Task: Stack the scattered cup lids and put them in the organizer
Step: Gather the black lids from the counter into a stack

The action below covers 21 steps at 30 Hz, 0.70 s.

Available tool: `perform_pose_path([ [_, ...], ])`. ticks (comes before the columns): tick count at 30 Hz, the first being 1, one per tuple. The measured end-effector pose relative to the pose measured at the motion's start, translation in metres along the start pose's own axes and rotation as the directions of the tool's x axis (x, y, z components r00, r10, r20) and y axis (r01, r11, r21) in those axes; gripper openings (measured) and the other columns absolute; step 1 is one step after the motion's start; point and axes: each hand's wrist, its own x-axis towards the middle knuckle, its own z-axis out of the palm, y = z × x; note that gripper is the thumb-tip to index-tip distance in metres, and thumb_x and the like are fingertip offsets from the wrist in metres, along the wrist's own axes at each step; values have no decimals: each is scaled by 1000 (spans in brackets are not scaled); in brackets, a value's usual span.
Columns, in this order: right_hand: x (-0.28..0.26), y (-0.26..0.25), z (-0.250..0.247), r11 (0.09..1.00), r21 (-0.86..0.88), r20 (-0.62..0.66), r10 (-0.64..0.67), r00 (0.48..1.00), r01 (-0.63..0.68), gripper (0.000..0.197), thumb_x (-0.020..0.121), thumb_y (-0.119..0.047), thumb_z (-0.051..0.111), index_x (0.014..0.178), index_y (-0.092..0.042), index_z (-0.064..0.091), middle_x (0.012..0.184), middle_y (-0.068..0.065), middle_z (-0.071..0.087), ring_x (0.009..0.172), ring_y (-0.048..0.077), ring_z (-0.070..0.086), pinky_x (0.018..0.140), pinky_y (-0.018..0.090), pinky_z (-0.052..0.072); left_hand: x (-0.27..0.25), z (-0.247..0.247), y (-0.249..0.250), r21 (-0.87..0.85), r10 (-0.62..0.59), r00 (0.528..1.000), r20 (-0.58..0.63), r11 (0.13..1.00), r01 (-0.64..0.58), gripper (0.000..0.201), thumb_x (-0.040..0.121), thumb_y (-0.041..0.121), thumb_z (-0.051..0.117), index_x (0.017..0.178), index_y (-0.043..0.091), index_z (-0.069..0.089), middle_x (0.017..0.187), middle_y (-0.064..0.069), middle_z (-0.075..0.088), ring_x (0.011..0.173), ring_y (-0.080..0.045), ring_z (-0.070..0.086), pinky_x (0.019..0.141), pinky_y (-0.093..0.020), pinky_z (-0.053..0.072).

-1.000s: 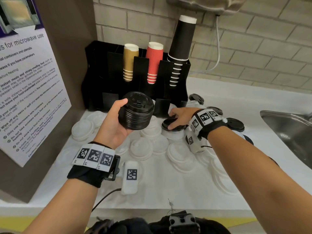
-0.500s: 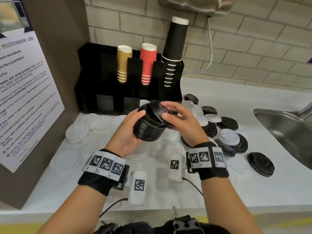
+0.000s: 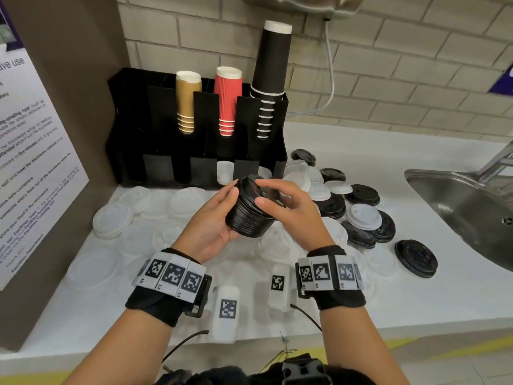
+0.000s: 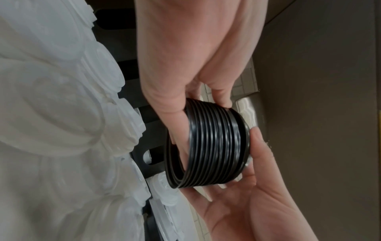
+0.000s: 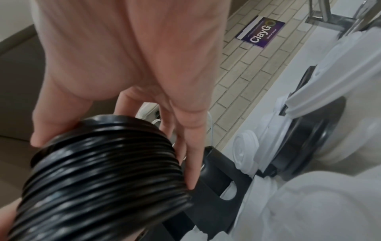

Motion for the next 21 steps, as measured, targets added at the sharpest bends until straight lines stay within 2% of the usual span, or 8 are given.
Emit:
perform_pose_path([
  [4,0,2,-2,998,-51,9,-21,1000,22,33,80,-18,76,111,-25,68,119,3,59,116,12,55,97,21,45,1,1,-1,-11,-7,1000,4,1000,7,36,103,29,40,134,21,56,123,-7,68,109,-21,67,74,-33,59],
  [8,0,2,-5,997,-75,31,-5,1000,8,32,80,-22,76,110,-31,68,117,1,59,116,10,54,96,18,44,1,1,-2,28,-16,1000,12,999,16,35,103,29,39,131,21,58,123,-7,68,110,-21,67,76,-33,59],
  [10,1,2,-7,998,-68,47,14,999,-11,32,81,-21,76,111,-30,68,118,2,59,117,11,54,98,23,45,1,0,-1,55,-18,1000,13,998,18,35,104,28,39,134,21,55,126,-7,66,112,-22,66,80,-34,59],
  [13,2,-1,-10,999,-28,66,45,997,-43,32,84,-18,73,114,-23,69,121,6,60,118,16,55,102,41,46,0,0,2,81,-14,1000,13,997,13,37,104,26,39,137,21,52,128,-7,65,114,-23,65,84,-36,59],
  [15,3,-3,-12,999,-22,82,49,995,-48,33,85,-16,71,117,-20,68,121,8,60,118,19,56,101,47,47,-1,1,4,87,-7,1000,8,996,6,37,103,24,40,138,20,52,128,-7,65,114,-23,65,85,-36,59],
  [19,2,-6,-15,997,-31,115,69,991,-66,34,86,-16,70,119,-23,67,118,5,58,117,19,56,98,50,48,-2,3,6,124,8,1000,-3,992,-8,35,103,23,42,135,21,54,124,-6,67,110,-22,67,82,-34,59],
  [21,2,-8,-17,997,-60,119,60,991,-53,35,84,-17,72,118,-23,67,118,4,59,116,16,55,100,44,48,-2,4,6,134,9,1000,-9,991,-8,33,103,22,42,132,22,56,121,-5,69,108,-21,68,80,-34,60],
])
